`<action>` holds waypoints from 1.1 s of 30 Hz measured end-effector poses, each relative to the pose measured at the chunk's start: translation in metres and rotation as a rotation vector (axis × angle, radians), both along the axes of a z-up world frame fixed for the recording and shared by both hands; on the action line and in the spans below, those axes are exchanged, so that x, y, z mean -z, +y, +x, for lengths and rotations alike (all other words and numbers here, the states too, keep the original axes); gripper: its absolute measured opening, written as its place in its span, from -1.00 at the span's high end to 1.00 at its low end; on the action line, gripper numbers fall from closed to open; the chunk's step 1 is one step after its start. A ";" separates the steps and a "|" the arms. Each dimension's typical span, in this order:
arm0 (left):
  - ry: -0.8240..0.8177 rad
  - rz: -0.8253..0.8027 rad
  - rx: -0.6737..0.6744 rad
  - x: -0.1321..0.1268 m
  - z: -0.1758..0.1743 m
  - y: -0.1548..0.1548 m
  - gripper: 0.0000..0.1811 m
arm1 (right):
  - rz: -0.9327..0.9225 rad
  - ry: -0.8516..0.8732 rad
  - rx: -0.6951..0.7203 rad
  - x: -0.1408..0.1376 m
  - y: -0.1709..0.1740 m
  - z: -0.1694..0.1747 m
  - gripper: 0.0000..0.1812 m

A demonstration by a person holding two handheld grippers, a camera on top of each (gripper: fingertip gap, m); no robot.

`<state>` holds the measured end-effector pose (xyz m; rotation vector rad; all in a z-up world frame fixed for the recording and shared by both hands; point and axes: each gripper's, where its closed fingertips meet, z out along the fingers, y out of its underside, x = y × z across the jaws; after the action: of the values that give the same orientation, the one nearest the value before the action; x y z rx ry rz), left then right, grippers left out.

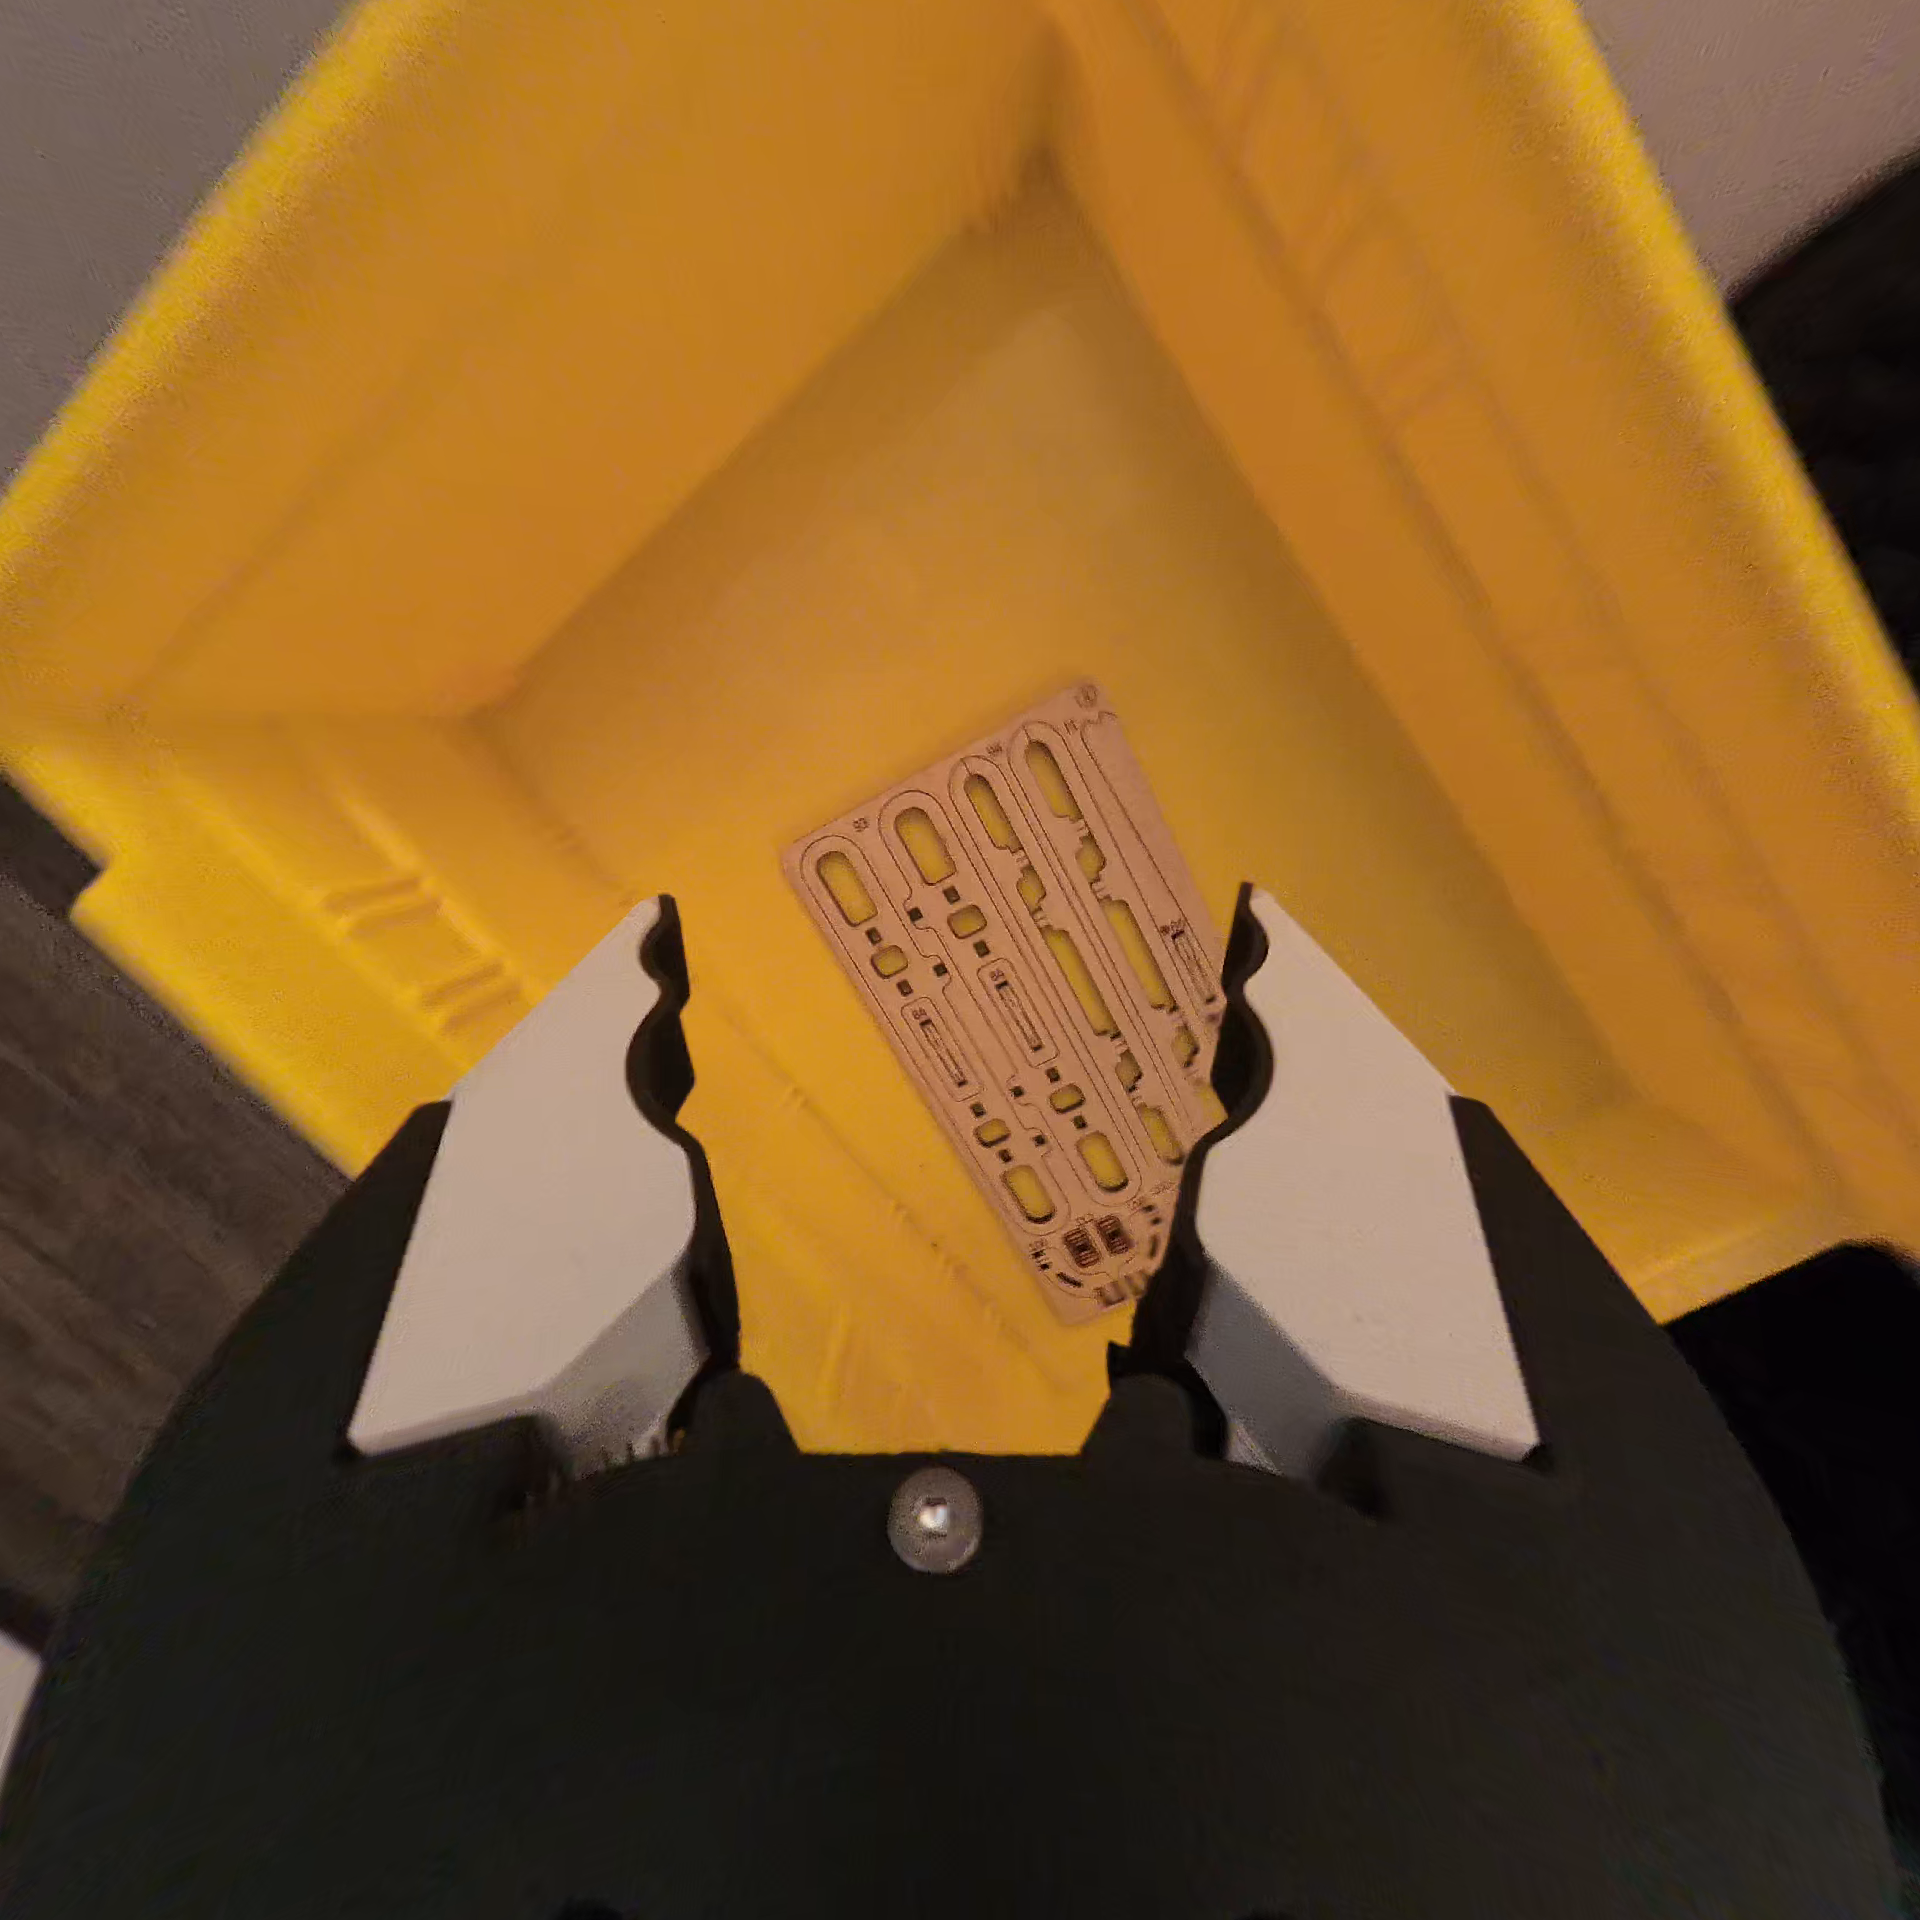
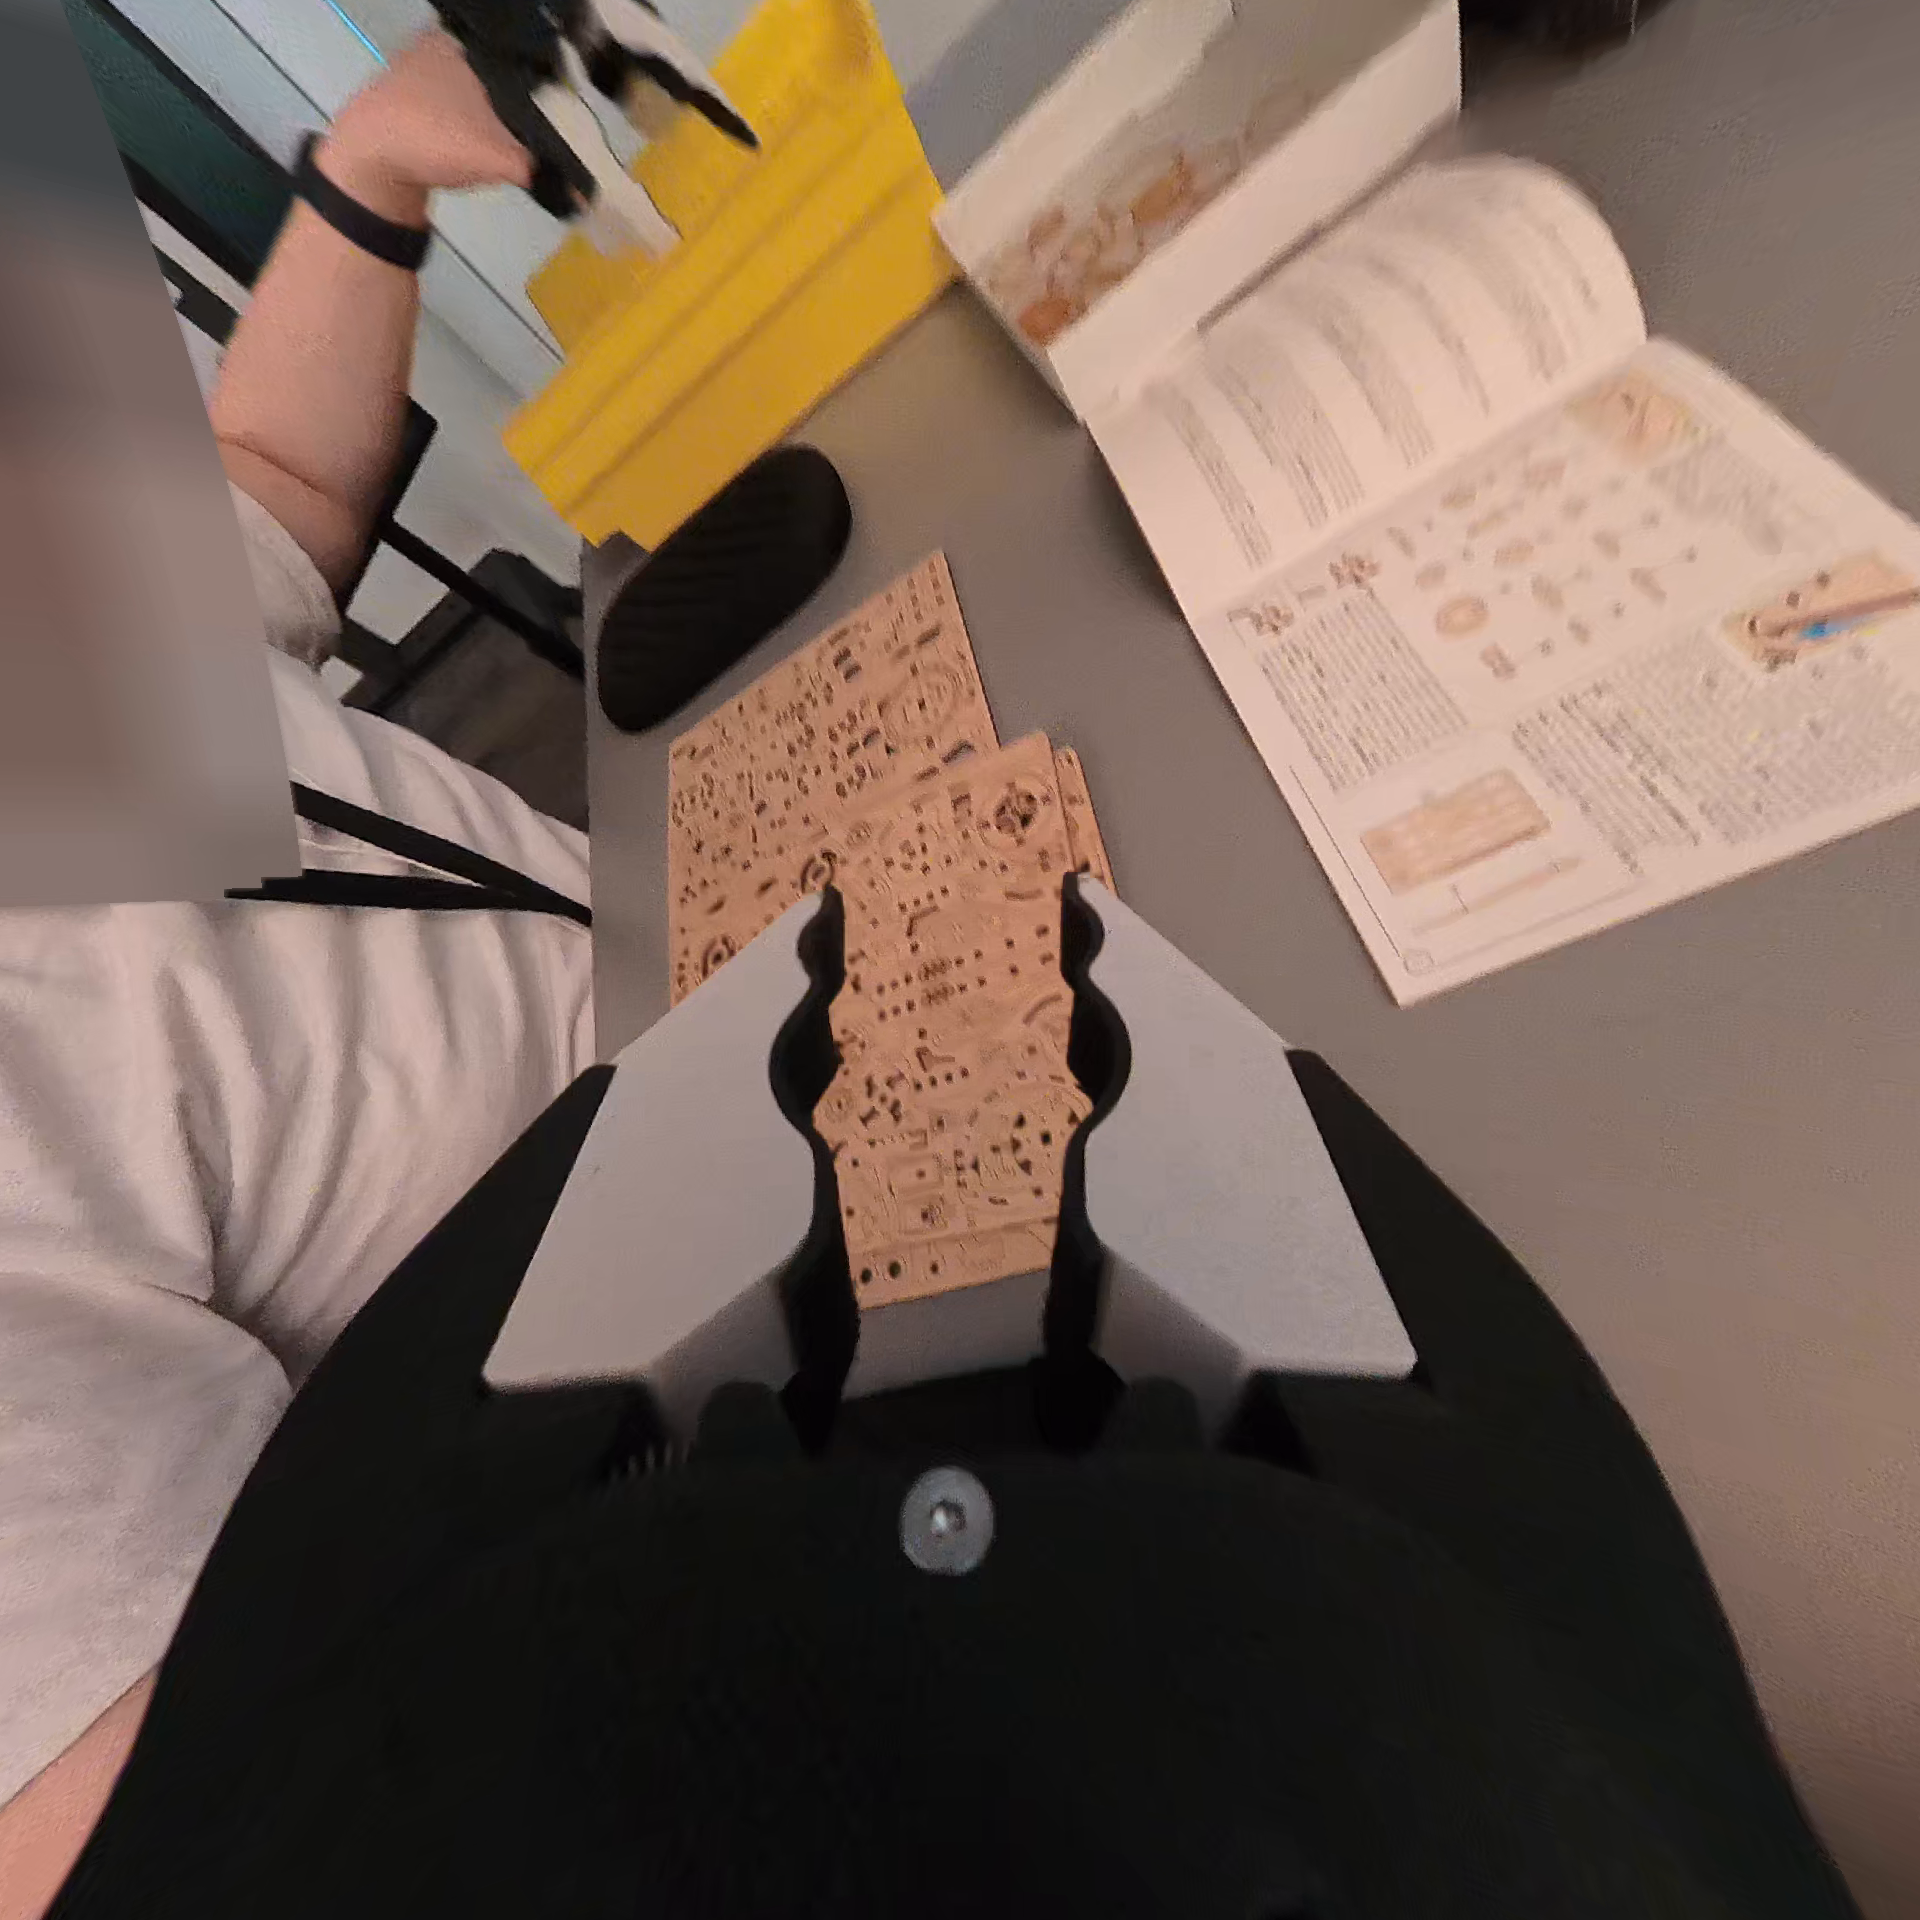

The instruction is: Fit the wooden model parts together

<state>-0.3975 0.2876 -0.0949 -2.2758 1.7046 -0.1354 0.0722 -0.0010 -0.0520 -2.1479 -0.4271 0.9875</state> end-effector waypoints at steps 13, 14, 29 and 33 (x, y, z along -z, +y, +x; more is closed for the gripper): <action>0.213 -0.445 0.520 0.041 0.019 -0.020 0.07 | 0.116 0.128 -0.013 -0.039 -0.005 -0.061 0.54; 0.227 -0.482 0.513 0.044 0.016 -0.019 0.14 | 0.121 0.146 -0.015 -0.042 -0.005 -0.065 0.54; 0.351 -0.651 0.560 0.033 -0.013 -0.030 0.11 | 0.151 0.298 0.009 -0.051 0.006 -0.092 0.55; 0.306 -0.680 0.578 0.015 -0.013 -0.038 0.18 | 0.143 0.288 -0.010 -0.060 0.016 -0.110 0.55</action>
<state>-0.4104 0.2499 -0.1099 -2.2007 2.7901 -0.5922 -0.0380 0.0147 0.0075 -1.8428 -0.3563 1.2133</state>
